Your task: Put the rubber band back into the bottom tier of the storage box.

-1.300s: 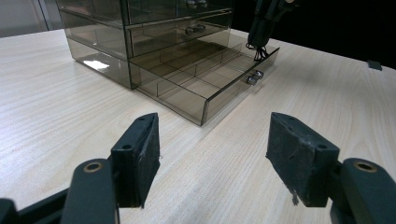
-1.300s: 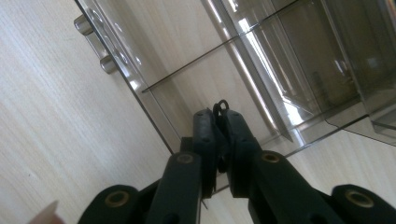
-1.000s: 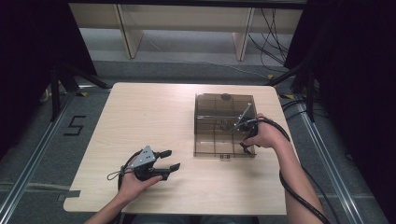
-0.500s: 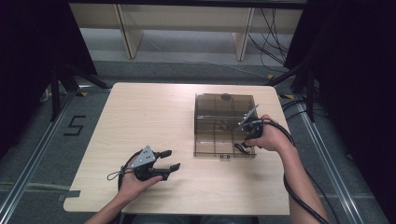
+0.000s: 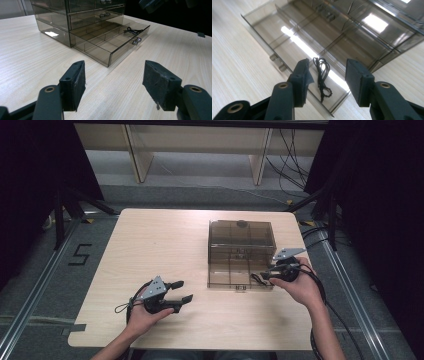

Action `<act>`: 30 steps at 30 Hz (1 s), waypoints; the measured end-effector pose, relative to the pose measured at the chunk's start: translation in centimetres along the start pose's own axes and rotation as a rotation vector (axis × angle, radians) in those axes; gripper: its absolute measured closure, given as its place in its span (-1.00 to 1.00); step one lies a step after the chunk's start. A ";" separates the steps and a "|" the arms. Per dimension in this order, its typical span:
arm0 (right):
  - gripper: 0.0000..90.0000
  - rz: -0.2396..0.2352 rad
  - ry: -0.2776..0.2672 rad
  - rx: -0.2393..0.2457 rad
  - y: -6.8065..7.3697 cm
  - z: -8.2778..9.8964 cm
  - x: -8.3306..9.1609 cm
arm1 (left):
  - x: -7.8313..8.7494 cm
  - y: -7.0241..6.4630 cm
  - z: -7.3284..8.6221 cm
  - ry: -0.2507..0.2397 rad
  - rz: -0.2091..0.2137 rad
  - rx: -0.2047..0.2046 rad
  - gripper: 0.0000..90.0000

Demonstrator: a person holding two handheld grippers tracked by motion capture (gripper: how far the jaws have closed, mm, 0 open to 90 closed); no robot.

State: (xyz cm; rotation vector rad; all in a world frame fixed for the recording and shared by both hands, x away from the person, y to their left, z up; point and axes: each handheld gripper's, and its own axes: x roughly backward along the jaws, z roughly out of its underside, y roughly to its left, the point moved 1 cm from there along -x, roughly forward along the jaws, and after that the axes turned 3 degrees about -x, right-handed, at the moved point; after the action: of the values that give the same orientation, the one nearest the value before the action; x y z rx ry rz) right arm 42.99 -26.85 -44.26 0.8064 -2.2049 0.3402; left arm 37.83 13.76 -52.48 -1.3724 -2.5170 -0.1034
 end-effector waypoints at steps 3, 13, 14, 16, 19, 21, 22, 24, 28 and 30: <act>0.18 -0.002 -0.040 -0.017 0.2 0.7 0.6 | 0.0 0.0 0.0 0.000 0.000 -0.001 -0.24; 0.14 -0.005 -0.213 -0.103 1.7 4.3 1.7 | 0.0 0.0 0.0 -0.001 0.001 0.000 -0.24; 0.14 -0.001 -0.222 -0.091 1.7 4.5 1.8 | 0.0 0.0 0.0 -0.001 0.000 0.001 -0.24; 0.14 -0.004 -0.236 -0.110 2.1 5.2 1.9 | 0.0 0.0 0.0 -0.001 0.000 0.001 -0.24; 0.13 0.008 -0.258 -0.120 2.6 6.2 2.0 | 0.0 0.0 0.0 0.000 -0.002 0.000 -0.24; 0.13 -0.003 -0.280 -0.154 3.3 7.4 1.8 | 0.0 0.0 0.0 0.000 -0.001 0.001 -0.24; 0.13 -0.003 -0.280 -0.154 3.3 7.4 1.8 | 0.0 0.0 0.0 0.000 -0.001 0.001 -0.24; 0.13 0.013 -0.317 -0.141 3.6 8.2 1.3 | 0.0 0.0 0.0 0.000 -0.001 0.001 -0.24; 0.13 0.032 -0.340 -0.136 4.1 9.2 0.6 | 0.0 0.0 0.0 0.003 -0.002 0.000 -0.25; 0.13 0.037 -0.371 -0.155 4.1 9.4 0.6 | 0.0 0.0 0.0 0.006 -0.003 0.000 -0.25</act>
State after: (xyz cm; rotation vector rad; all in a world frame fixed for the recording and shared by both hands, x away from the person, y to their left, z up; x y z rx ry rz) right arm 34.73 -28.31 -50.22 0.7928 -2.5552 0.0354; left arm 37.83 13.78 -52.45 -1.3669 -2.5139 -0.1083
